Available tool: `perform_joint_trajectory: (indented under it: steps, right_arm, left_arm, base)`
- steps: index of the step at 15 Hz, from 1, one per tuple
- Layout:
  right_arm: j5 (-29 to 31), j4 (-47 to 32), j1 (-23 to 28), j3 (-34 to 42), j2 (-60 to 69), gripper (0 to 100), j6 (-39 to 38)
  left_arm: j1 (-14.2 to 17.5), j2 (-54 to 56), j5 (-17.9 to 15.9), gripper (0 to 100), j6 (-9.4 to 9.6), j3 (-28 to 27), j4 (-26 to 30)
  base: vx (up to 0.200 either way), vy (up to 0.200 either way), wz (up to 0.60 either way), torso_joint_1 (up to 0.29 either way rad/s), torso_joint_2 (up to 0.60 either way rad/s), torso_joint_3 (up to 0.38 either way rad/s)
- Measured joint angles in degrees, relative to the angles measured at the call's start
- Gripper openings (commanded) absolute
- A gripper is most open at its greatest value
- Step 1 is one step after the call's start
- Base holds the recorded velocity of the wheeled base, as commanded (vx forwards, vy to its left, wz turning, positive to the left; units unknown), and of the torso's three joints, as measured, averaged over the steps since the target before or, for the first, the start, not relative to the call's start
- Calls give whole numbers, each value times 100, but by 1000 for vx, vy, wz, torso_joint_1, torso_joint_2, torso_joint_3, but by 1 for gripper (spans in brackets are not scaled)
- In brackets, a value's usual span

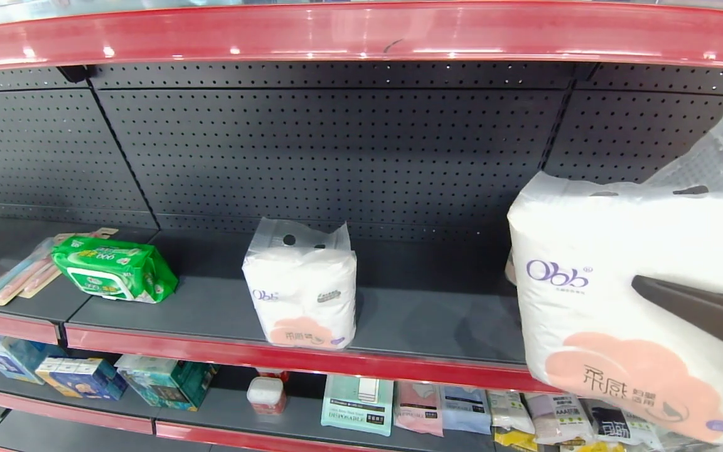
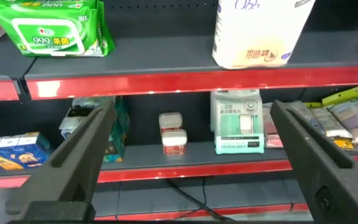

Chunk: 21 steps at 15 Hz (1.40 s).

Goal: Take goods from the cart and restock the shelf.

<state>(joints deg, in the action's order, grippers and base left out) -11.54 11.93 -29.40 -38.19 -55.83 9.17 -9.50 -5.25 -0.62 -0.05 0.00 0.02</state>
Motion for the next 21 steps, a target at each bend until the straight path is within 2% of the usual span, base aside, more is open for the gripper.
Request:
perform_joint_trajectory:
  steps: [3,16,21]
  right_arm:
    - [2,152,-80,-306,-345,0,-6]
    - [5,336,-212,-360,-751,0,-30]
    - [5,339,-215,-315,-734,0,-30]
  left_arm:
    - [0,-1,0,100,0,0,-2]
    - [0,-11,0,100,-2,0,-2]
    - [2,-12,0,100,-2,0,-2]
  base:
    - [0,0,0,0,0,0]
    - [0,0,0,0,0,0]
    - [0,0,600,0,0,6]
